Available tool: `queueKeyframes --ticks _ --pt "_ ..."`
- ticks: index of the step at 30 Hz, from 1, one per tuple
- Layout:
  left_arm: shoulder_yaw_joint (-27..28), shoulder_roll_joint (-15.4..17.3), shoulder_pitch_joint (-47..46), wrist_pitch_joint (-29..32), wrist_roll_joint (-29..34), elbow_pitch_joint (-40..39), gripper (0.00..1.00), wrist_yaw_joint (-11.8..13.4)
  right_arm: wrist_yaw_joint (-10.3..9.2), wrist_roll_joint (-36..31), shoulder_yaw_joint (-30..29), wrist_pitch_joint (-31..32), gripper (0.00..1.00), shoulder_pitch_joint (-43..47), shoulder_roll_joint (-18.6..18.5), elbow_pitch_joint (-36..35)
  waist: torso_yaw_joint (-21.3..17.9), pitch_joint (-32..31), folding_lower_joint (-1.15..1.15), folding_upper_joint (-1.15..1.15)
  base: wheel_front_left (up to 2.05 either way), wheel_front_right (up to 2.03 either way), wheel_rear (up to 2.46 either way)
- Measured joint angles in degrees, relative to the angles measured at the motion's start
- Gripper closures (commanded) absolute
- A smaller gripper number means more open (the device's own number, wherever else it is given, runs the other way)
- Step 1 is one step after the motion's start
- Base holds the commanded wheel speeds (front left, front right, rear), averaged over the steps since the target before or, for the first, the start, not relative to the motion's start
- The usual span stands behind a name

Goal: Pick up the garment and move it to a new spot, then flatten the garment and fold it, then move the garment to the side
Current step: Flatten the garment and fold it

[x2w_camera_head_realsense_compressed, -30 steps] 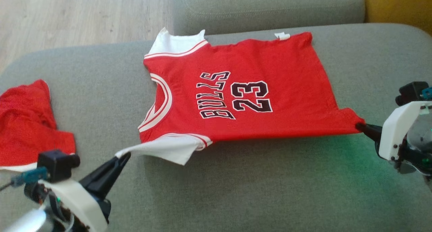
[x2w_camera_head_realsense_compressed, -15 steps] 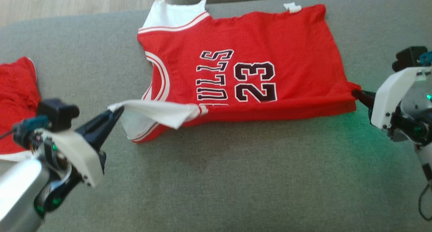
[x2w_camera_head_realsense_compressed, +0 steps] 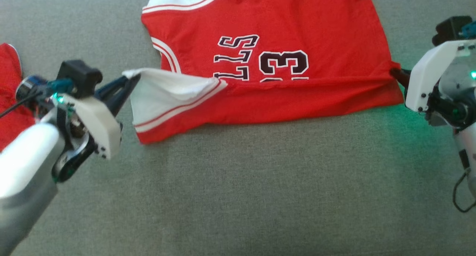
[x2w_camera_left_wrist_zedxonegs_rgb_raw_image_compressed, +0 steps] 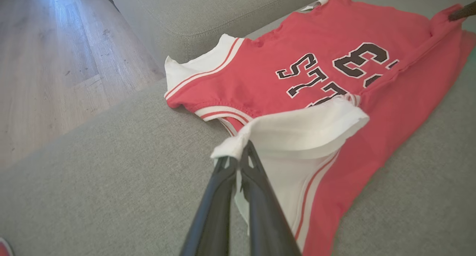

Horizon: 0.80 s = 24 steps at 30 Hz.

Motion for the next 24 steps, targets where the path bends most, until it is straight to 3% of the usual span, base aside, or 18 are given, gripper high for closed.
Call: queueKeyframes --ticks 2,3,4,5,9,18,24 --pt "-1.20 -0.91 -2.25 -0.86 1.26 1.89 1.00 -0.11 0.00 -0.14 0.05 -0.08 1.00 -0.84 0.13 0.68 -0.04 0.66 0.00 0.00 0.00 0.00 0.00" --pt "-1.36 -1.52 -3.31 -1.60 1.82 3.02 1.00 -0.12 0.00 -0.69 0.05 -0.96 0.27 -1.26 0.25 0.94 -0.06 0.95 0.00 0.00 0.00 0.00 0.00" --pt "-1.27 -2.29 -4.41 -2.92 2.40 4.27 0.40 -0.12 0.00 -1.22 -0.40 -2.35 0.00 -1.62 0.46 1.30 -0.08 1.22 0.00 0.00 0.00 0.00 0.00" --pt "-1.19 -3.03 -5.59 -4.54 3.15 5.58 0.00 -0.12 0.00 -1.69 -0.79 -3.52 0.00 -2.24 0.81 1.92 -0.10 1.48 0.00 0.00 0.00 0.00 0.00" --pt "-0.22 -5.61 -9.22 -10.43 5.56 10.06 0.00 0.69 0.00 -2.03 -2.63 -9.36 0.00 -4.46 2.44 2.96 -0.32 1.95 0.00 0.00 0.00 0.00 0.00" --pt "6.64 -9.85 -7.39 -24.62 3.79 13.10 0.00 8.15 0.00 -2.23 -3.96 -33.54 0.00 -4.52 4.08 -1.42 -0.56 -0.72 -0.01 0.00 0.00 0.00 0.00" --pt "13.22 -11.82 2.16 -28.03 1.53 7.48 0.00 14.06 0.00 -5.26 -5.13 -45.39 0.00 2.58 5.25 -5.76 -0.75 -4.04 -0.02 0.00 0.00 0.00 0.00"
